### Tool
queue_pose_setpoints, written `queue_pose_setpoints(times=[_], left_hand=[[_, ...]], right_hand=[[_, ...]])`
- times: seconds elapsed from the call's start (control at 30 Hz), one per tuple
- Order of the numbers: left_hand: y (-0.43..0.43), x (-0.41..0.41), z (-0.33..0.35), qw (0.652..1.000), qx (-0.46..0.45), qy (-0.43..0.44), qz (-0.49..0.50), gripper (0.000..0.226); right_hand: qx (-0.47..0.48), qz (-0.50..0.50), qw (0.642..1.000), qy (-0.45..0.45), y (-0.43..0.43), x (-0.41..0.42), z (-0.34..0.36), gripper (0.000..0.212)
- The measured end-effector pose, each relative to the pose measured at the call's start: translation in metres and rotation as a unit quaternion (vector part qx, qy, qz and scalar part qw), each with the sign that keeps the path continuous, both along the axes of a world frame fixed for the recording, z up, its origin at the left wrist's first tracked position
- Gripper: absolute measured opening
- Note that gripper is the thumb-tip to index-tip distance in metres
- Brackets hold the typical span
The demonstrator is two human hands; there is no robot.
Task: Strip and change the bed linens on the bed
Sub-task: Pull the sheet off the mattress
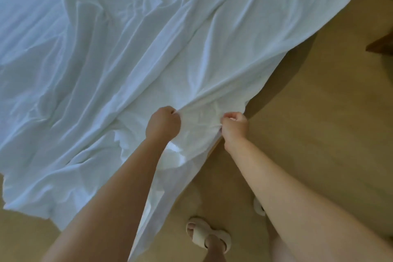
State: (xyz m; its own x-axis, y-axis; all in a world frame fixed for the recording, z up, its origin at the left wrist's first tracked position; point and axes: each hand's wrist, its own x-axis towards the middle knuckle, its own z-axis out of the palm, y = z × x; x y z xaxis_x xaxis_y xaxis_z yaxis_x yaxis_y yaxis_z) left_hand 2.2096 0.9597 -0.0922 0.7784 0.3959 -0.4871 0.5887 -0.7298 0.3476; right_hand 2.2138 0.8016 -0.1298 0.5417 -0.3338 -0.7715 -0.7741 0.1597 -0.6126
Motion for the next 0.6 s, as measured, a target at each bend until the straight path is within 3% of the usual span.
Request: queue_pose_setpoints(times=[0.1,0.23,0.3,0.37,0.4,0.47,0.5,0.57,0.6], left_hand=[[0.032,0.007,-0.008,0.985,-0.099,-0.049,0.130,0.019],[0.022,-0.008,-0.008,0.943,-0.288,-0.063,0.156,0.021],[0.020,-0.013,-0.003,0.916,-0.352,-0.054,0.183,0.014],[0.030,-0.011,0.005,0.880,-0.426,-0.016,0.209,0.011],[0.040,-0.008,0.008,0.885,-0.427,0.006,0.184,0.014],[0.061,0.001,0.016,0.949,-0.310,0.047,0.036,0.022],[0.071,0.006,0.017,0.977,-0.201,0.051,-0.049,0.022],[0.087,0.015,0.015,0.984,0.041,0.014,-0.171,0.014],[0.093,0.018,0.011,0.976,0.100,-0.010,-0.191,0.010]], right_hand=[[-0.053,-0.072,0.996,-0.005,0.004,-0.028,-0.009,0.016],[0.135,-0.050,0.989,-0.027,0.054,-0.073,-0.015,0.051],[0.126,-0.028,0.991,-0.037,0.074,-0.080,-0.019,0.045],[0.055,-0.045,0.997,-0.043,0.079,-0.078,-0.019,0.025],[0.032,-0.075,0.996,-0.047,0.076,-0.077,-0.019,0.022],[0.009,-0.148,0.988,-0.047,0.061,-0.078,-0.020,0.022],[0.004,-0.175,0.984,-0.040,0.053,-0.082,-0.022,0.024],[-0.010,-0.183,0.983,-0.021,0.044,-0.092,-0.029,0.028],[-0.015,-0.172,0.985,-0.013,0.045,-0.097,-0.032,0.031]])
